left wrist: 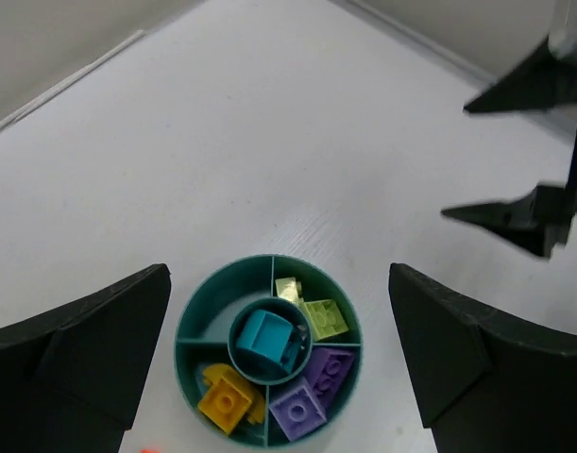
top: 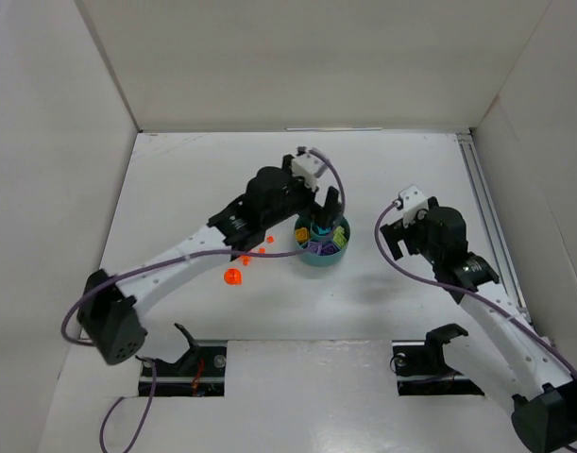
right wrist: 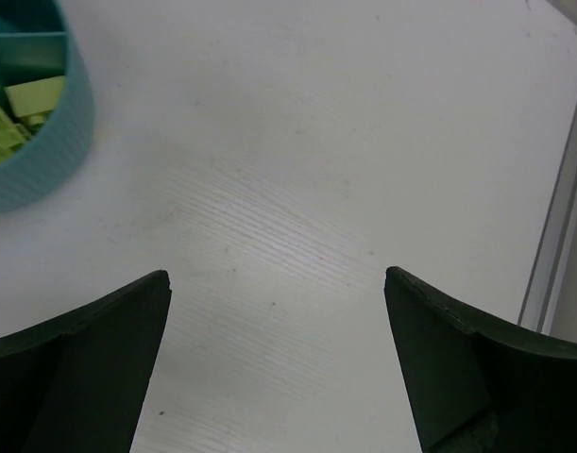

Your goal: Sort the legos into containers by color

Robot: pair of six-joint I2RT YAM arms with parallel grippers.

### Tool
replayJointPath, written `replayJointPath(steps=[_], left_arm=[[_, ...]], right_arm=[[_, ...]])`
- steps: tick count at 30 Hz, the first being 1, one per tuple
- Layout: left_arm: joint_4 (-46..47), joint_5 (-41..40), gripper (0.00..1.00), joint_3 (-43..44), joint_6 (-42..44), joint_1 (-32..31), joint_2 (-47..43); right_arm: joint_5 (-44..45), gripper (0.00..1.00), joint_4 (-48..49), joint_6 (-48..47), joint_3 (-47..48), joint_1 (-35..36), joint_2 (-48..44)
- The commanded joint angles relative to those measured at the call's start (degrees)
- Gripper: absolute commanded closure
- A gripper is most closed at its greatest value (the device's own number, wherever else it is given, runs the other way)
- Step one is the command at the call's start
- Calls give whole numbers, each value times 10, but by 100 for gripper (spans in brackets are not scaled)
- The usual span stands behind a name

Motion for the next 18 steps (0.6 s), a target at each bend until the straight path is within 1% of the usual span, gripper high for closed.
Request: replayJointPath(steps=[1,2,3,4,5,6,7,8,9,10,11,12,14,15,17,18], left_arm=[[-4,-139,0,-50,-190,18,-94],[-56,-175,0,-61,-238,28,-111],[-85,-180,0,-73,-319,41,-140],[-156,-200,0,-93,-366,72,-151],[-156,-200,0,-106,-405,91,-161],[-216,-200,0,-119,-437,114,-177],[-243,-200,0,-151,-471,137,-183],[-261,-191,0,-171,-504,184,-190],[-286,-183,0,-189,-518,207,-196],[-297,-183,0,-207,-533,228,-211],[-304,-173,0,-240,-541,266,-219],[-304,-160,0,-256,-548,283,-229],[-314,-166,0,-289,-566,304,-265],[-315,-173,0,-296,-566,317,-279],[-327,-201,0,-303,-592,323,-317],[-337,-213,0,-304,-597,328,-329]], right_arm=[[-20,1,36,-19,27,54,-8],[6,1,41,-25,35,76,1],[20,1,41,-26,44,128,8],[36,1,46,-34,63,155,28],[36,1,56,-34,71,184,43],[41,1,64,-44,80,238,60],[41,1,79,-61,101,265,81],[46,1,79,-62,116,291,130],[46,1,79,-74,135,315,159],[46,1,79,-82,154,355,188],[51,1,79,-94,197,373,243],[51,1,79,-94,218,386,270],[23,2,79,-102,272,394,317],[10,6,79,-102,290,394,360],[-28,10,79,-102,325,394,401],[-40,13,73,-102,361,394,439]])
